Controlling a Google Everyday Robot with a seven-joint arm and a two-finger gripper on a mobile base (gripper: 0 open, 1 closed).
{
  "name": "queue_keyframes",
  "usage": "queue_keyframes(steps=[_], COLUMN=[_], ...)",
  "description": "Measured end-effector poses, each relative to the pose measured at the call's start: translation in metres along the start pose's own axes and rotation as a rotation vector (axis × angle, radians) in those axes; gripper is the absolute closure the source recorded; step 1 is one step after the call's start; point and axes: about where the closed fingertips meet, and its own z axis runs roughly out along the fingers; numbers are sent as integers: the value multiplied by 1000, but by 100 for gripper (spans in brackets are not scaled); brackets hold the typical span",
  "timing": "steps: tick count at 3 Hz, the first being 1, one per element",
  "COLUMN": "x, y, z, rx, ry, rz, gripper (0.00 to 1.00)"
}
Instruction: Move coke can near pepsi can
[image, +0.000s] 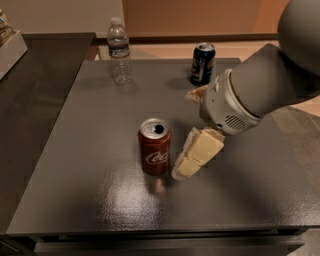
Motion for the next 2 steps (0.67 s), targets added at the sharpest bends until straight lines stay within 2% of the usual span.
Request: queue_keyframes(steps=[2], x=[-28], y=[22], z=[31], rx=[-83], ry=[-72], rz=[-29], gripper=[0])
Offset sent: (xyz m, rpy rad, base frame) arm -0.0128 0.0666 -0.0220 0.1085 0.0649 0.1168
